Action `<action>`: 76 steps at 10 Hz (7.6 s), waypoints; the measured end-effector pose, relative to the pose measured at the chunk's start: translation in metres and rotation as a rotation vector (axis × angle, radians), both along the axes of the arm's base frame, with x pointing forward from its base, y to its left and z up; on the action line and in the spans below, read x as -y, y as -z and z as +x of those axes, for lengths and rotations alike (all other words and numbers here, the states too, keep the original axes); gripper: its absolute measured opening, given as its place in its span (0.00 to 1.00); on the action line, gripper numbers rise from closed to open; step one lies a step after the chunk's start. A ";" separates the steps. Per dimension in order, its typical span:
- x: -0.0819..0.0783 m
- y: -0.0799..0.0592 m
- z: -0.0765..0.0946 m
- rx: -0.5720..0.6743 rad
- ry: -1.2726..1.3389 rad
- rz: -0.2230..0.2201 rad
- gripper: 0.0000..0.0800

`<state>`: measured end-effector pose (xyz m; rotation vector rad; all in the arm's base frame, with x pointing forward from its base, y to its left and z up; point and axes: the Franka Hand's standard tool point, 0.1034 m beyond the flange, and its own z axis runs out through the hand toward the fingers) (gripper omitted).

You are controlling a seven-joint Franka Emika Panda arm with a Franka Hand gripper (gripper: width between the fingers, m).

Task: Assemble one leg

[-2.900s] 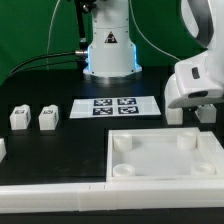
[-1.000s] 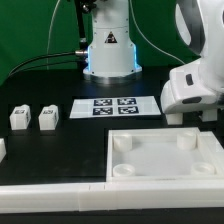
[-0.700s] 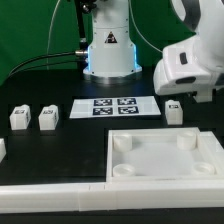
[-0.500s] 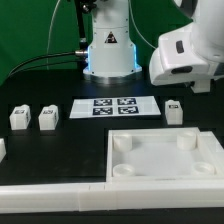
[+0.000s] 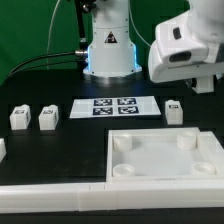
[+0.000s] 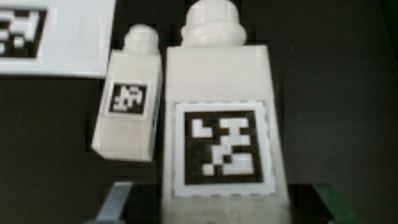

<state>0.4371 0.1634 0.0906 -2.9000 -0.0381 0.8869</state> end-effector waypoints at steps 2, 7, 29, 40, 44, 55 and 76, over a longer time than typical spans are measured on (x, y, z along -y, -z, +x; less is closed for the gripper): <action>0.003 -0.002 0.003 0.194 0.013 0.001 0.37; 0.040 -0.036 0.073 0.613 0.035 0.029 0.37; 0.043 -0.017 0.137 1.153 -0.039 0.054 0.37; 0.054 -0.011 0.187 1.252 -0.046 0.045 0.37; 0.053 0.000 0.178 1.205 -0.051 0.048 0.37; 0.049 0.016 0.166 1.170 -0.057 0.054 0.37; 0.056 0.006 0.182 0.512 -0.106 0.137 0.81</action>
Offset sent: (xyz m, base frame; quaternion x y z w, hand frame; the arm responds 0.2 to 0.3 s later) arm 0.0330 -0.0232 0.0259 -0.0075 0.2260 -0.0383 0.9733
